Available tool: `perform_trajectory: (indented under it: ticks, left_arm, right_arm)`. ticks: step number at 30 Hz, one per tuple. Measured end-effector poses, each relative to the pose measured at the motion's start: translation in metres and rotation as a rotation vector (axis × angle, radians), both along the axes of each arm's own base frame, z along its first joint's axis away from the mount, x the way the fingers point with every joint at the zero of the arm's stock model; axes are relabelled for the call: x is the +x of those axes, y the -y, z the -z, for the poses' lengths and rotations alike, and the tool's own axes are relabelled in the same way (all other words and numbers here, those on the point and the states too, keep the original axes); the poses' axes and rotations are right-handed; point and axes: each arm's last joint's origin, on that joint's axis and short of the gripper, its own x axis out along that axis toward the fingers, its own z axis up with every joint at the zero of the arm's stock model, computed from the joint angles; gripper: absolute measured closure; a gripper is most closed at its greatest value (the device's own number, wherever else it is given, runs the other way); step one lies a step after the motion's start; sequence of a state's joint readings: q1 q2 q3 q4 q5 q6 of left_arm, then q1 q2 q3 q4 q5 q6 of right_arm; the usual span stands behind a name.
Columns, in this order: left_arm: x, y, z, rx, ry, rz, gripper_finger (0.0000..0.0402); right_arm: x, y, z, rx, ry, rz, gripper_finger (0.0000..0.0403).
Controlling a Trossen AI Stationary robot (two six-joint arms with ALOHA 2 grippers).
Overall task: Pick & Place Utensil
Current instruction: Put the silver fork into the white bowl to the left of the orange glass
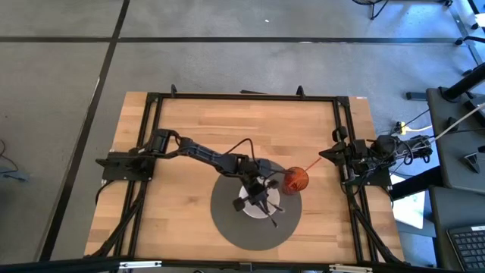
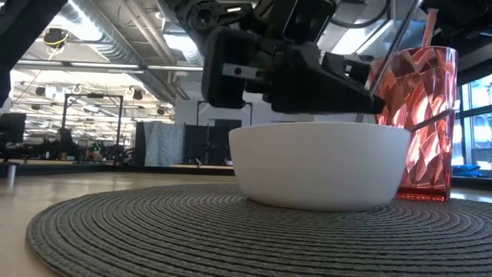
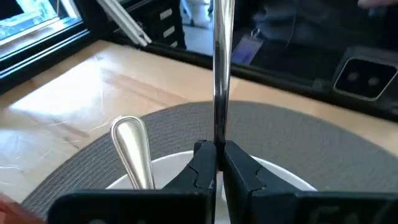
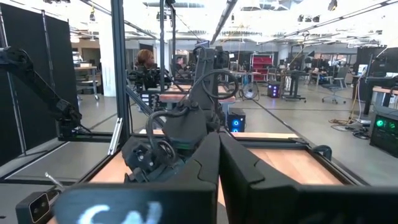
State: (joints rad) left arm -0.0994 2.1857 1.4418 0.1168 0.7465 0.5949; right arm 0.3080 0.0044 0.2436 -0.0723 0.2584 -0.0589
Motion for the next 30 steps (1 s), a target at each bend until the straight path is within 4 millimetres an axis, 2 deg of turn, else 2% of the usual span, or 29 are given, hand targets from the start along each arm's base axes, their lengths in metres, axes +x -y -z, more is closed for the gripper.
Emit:
perform_trajectory:
  ticks: [11,19,25,30]
  left_arm:
    - [-0.0027,-0.0006,0.0044,0.070,0.005,0.012,0.0394]
    - [-0.0015,0.0027,0.0045,0.134,0.014,-0.059,0.0363]
    - [-0.0006,0.0080,0.0024,0.129,0.040,-0.061,0.0353]
    - [-0.0007,0.0040,-0.0037,0.082,0.021,-0.071,0.0365]
  right_arm:
    - [0.0000,0.0000,0.0000,0.001,0.000,0.000,0.0396]
    - [0.0000,0.0000,0.0000,0.001,0.000,0.000,0.0396]
    - [0.0000,0.0000,0.0000,0.000,0.000,0.000,0.0396]
    - [0.0000,0.0000,0.0000,0.001,0.000,0.000,0.0396]
